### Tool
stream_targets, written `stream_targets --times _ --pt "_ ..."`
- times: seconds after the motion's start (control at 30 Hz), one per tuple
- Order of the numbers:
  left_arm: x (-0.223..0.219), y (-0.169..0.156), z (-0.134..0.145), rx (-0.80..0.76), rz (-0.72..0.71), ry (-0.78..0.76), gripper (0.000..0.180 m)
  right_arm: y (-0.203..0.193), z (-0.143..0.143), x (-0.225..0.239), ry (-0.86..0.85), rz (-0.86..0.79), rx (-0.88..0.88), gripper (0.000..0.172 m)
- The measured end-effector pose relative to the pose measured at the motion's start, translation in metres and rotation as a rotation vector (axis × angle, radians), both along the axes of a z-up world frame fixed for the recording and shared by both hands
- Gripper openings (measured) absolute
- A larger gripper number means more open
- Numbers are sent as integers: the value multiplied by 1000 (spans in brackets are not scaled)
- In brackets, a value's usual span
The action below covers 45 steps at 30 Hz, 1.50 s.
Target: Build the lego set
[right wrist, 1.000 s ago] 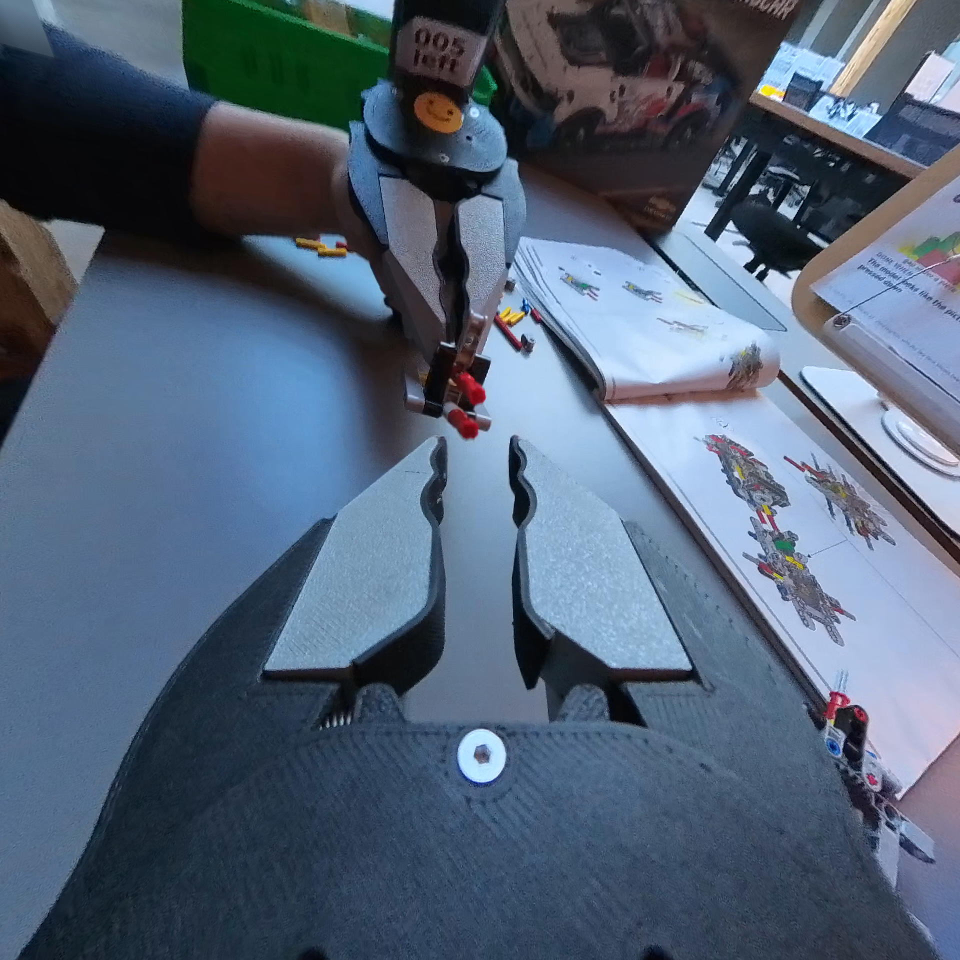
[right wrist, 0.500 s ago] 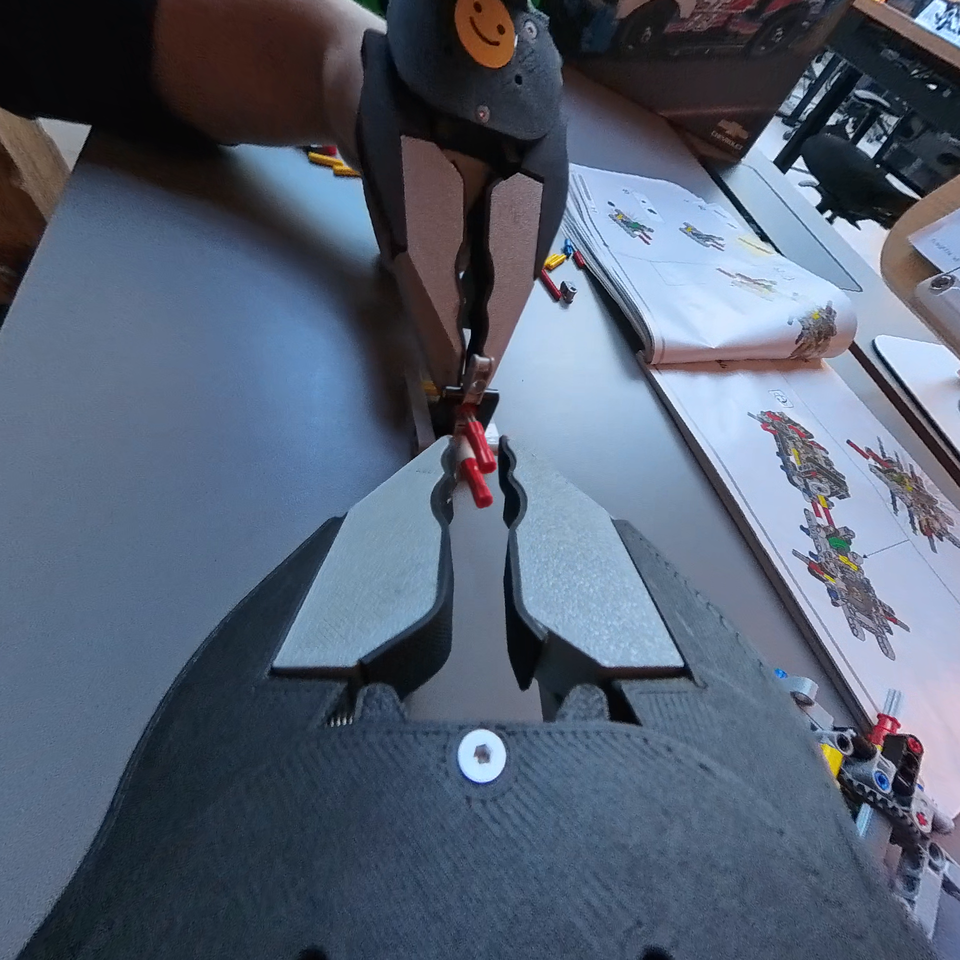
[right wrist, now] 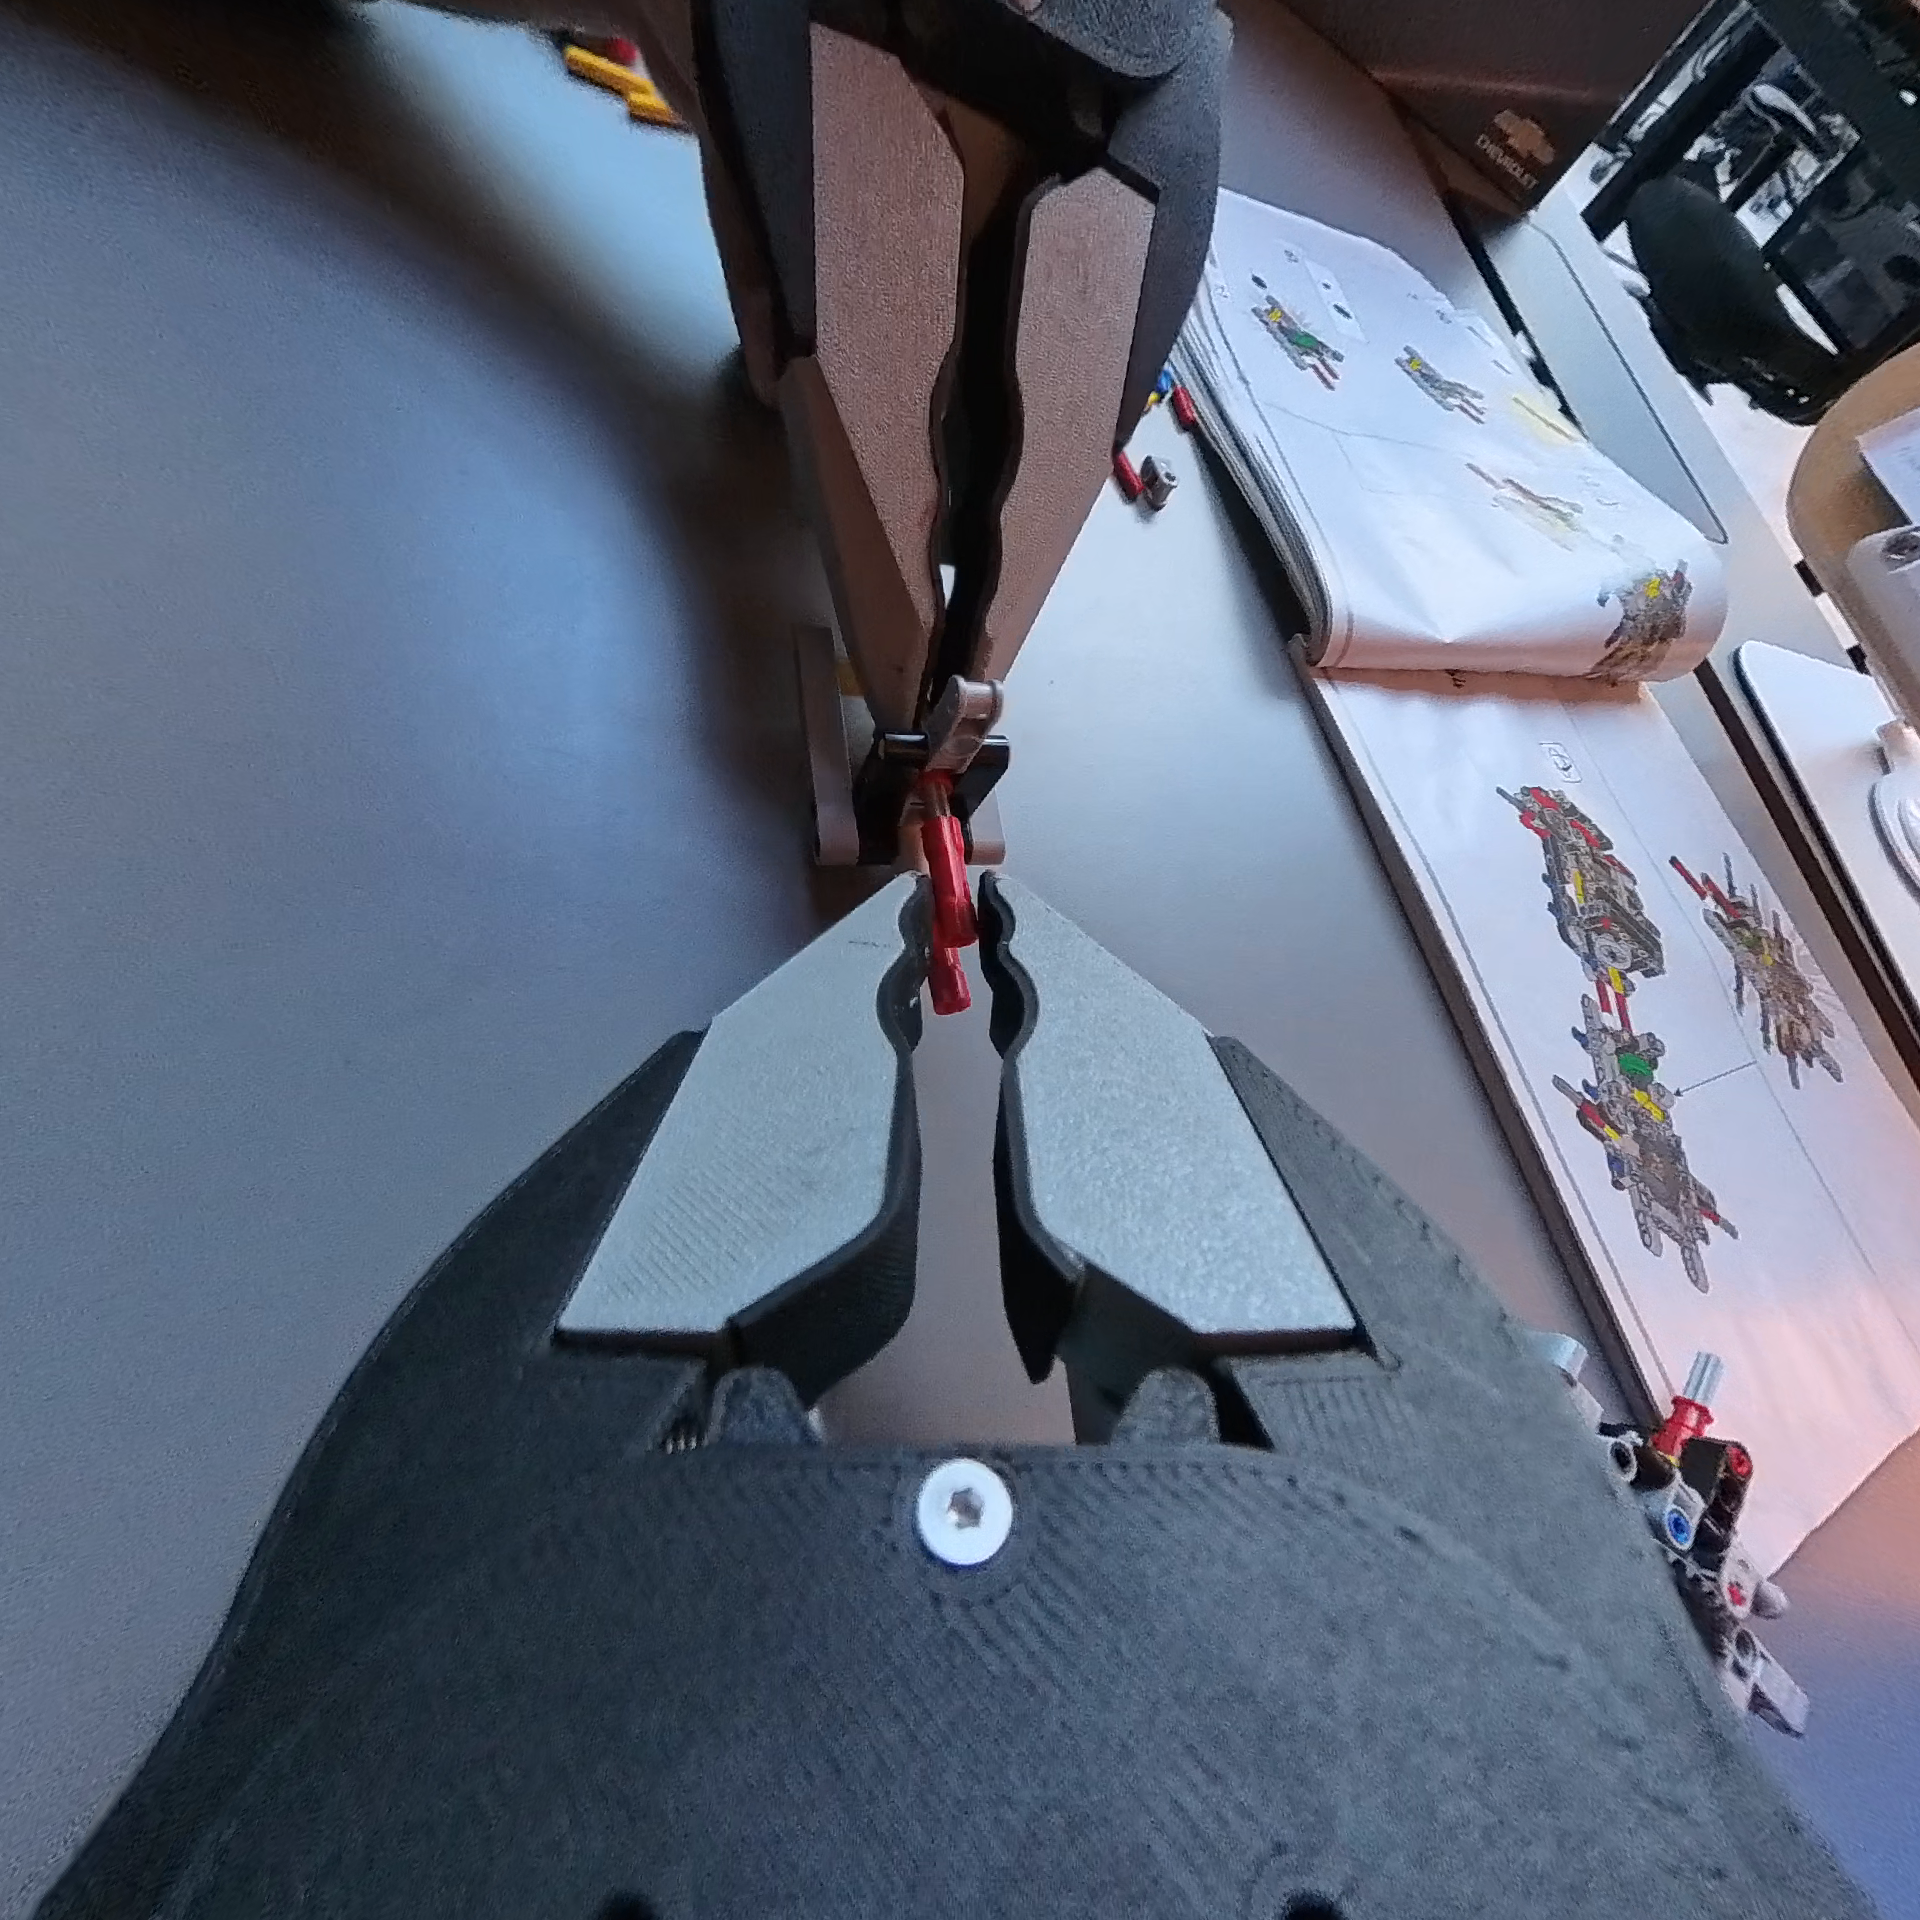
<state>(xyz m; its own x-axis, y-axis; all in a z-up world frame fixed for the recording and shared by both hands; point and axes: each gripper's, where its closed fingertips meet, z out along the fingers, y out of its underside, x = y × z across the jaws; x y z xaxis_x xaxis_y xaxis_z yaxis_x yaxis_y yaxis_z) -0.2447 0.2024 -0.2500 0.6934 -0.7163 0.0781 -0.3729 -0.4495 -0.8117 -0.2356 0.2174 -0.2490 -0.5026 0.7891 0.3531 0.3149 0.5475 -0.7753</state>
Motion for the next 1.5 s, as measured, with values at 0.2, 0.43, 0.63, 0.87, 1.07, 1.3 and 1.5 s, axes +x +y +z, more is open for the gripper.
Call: stream_targets --times 0.2,0.43,0.63,0.87,1.07,1.3,1.5 --pt "-3 2 -3 -2 21 23 25 16 -2 3 91 4 183 4" --pt "-15 3 -8 -33 65 46 23 13 -2 6 97 28 174 4" --pt "-15 1 -10 -43 59 54 25 11 -1 8 101 44 164 11" --pt "-17 -4 -9 -61 55 39 32 10 12 11 152 48 101 24" --pt "-24 -2 21 -11 90 -128 39 30 53 12 292 -36 -86 21" --pt "-27 0 24 -4 114 -141 48 62 69 11 330 -145 -284 18" --pt "-29 4 34 74 149 -130 46 73 61 9 347 -168 -224 3"
